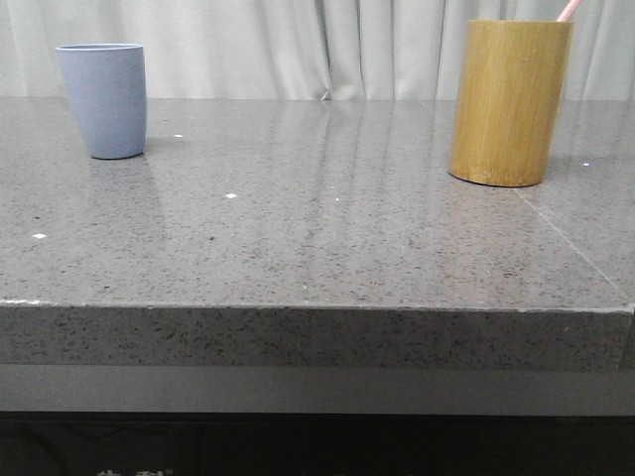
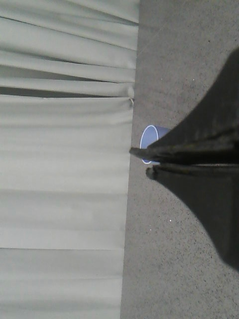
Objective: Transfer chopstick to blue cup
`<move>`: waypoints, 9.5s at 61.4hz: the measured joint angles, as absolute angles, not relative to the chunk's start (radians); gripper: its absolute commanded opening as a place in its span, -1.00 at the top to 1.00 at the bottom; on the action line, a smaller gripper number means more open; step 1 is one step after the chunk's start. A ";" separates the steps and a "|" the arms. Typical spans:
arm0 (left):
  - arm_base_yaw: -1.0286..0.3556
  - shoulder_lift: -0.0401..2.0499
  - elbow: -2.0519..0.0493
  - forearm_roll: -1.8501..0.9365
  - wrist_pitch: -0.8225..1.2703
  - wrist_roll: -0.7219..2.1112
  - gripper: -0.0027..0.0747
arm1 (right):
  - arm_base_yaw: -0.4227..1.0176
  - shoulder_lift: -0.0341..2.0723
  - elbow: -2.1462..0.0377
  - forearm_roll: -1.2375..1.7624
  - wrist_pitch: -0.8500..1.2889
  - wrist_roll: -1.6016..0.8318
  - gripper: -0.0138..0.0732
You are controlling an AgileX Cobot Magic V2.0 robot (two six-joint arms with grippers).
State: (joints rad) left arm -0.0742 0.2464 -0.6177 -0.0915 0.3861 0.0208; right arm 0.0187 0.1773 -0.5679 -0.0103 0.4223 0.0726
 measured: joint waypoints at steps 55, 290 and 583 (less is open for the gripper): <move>-0.074 0.676 -0.789 -0.092 0.613 0.041 0.48 | 0.019 0.724 -0.768 0.026 0.735 -0.030 -0.06; -0.552 2.037 -2.193 -0.038 1.163 0.044 0.98 | 0.019 0.724 -0.768 0.078 0.778 -0.050 -0.65; -0.571 0.923 -1.151 -0.091 0.980 0.040 0.07 | 0.415 1.783 -2.010 0.383 0.974 -0.408 0.81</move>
State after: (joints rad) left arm -0.5707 0.9227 -1.1513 -0.0911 0.9800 0.0400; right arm 0.4148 1.7827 -2.0099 0.3830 0.9739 -0.4076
